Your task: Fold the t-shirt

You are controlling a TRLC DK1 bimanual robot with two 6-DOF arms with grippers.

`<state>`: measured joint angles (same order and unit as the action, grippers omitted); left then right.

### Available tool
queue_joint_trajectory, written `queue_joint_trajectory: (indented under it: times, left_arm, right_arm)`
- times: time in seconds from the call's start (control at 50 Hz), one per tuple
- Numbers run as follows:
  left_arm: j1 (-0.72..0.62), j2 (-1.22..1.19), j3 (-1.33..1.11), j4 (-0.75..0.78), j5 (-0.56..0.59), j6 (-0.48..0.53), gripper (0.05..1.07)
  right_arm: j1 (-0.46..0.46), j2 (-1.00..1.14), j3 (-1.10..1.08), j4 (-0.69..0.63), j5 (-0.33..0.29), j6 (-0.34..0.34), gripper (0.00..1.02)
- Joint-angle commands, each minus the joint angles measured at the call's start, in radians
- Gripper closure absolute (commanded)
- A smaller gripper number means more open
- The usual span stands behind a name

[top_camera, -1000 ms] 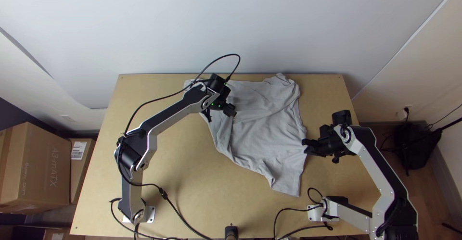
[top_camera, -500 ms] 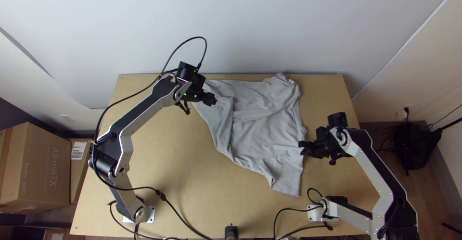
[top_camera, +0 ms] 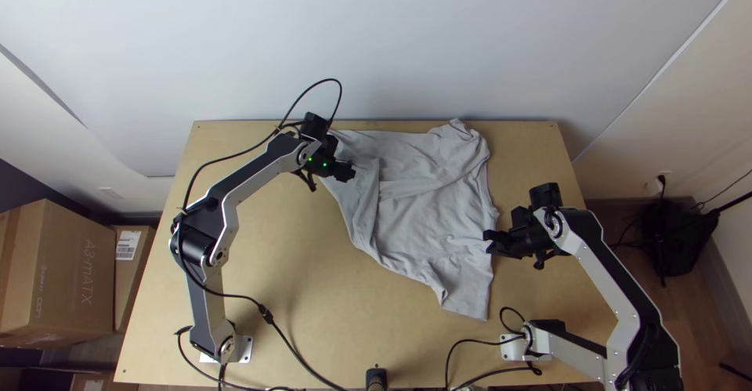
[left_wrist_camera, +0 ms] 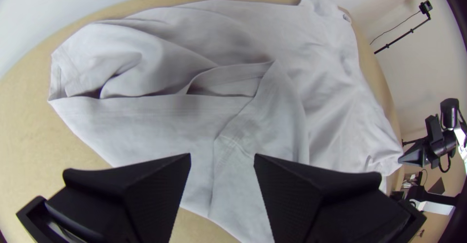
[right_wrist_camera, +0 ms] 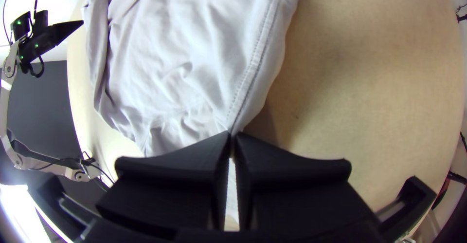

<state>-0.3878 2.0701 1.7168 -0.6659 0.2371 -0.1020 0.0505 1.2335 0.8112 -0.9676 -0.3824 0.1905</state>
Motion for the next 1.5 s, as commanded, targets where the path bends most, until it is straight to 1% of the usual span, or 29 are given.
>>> queue_joint_trajectory:
  times: [0.0,0.28,0.54,0.58,0.64,0.8,0.82,0.86,0.9,0.94,1.02,1.08,1.1,1.18,1.2,1.26,1.34,1.48]
  left_arm:
    - [-0.002,0.024,0.041,-0.008,0.010,-0.024,0.42]
    - [-0.013,0.061,0.064,-0.008,0.010,-0.024,0.42]
    - [-0.051,0.096,0.092,-0.018,-0.027,-0.025,0.42]
    - [-0.057,0.099,0.092,-0.020,-0.030,-0.022,0.44]
    - [-0.062,0.102,0.092,-0.020,-0.036,-0.024,0.49]
    - [-0.079,0.117,0.086,-0.023,-0.065,-0.005,0.49]
    - [-0.082,0.117,0.086,-0.026,-0.070,-0.002,0.51]
    - [-0.083,0.116,0.083,-0.026,-0.073,-0.002,0.65]
    - [-0.083,0.107,0.076,-0.014,-0.088,-0.007,0.75]
    - [-0.082,0.097,0.076,-0.011,-0.090,-0.008,0.79]
    - [-0.072,0.070,0.073,-0.011,-0.093,-0.018,0.83]
    - [-0.063,0.035,0.063,-0.014,-0.091,-0.021,0.83]
    - [-0.059,0.019,0.056,-0.014,-0.091,-0.025,0.85]
    - [-0.036,-0.048,0.038,-0.004,-0.101,-0.045,1.03]
    - [-0.029,-0.065,0.037,-0.003,-0.107,-0.050,1.05]
    - [-0.011,-0.122,0.026,-0.008,-0.117,-0.059,1.04]
    - [0.021,-0.205,0.007,-0.015,-0.117,-0.082,1.04]
    - [0.087,-0.361,-0.029,-0.026,-0.117,-0.123,1.04]
  right_arm:
    - [0.006,-0.016,-0.009,0.001,-0.007,0.023,1.00]
    - [0.008,-0.009,-0.020,0.001,-0.009,0.026,1.00]
    - [0.005,-0.008,-0.018,0.003,-0.007,0.026,1.00]
    - [0.003,-0.008,-0.018,0.003,-0.007,0.026,1.00]
    - [0.002,-0.008,-0.017,0.003,-0.007,0.026,1.00]
    - [-0.006,-0.011,-0.014,0.003,-0.007,0.026,1.00]
    - [-0.008,-0.011,-0.014,0.003,-0.007,0.026,1.00]
    - [-0.011,-0.012,-0.012,0.003,-0.007,0.024,1.00]
    - [-0.015,-0.014,-0.012,0.003,-0.007,0.024,1.00]
    - [-0.018,-0.016,-0.014,0.003,-0.007,0.023,1.00]
    - [-0.029,-0.017,-0.014,0.003,-0.007,0.018,1.00]
    - [-0.044,-0.019,-0.009,0.003,-0.007,0.010,1.00]
    - [-0.049,-0.019,-0.007,0.003,-0.007,0.009,1.00]
    - [-0.087,-0.019,0.008,0.006,-0.007,-0.005,1.00]
    - [-0.097,-0.019,0.013,0.010,-0.007,-0.010,1.00]
    - [-0.124,-0.017,0.025,0.024,-0.007,-0.028,1.00]
    - [-0.159,-0.008,0.059,0.038,-0.007,-0.031,1.00]
    - [-0.179,0.014,0.157,0.064,-0.006,-0.045,1.00]
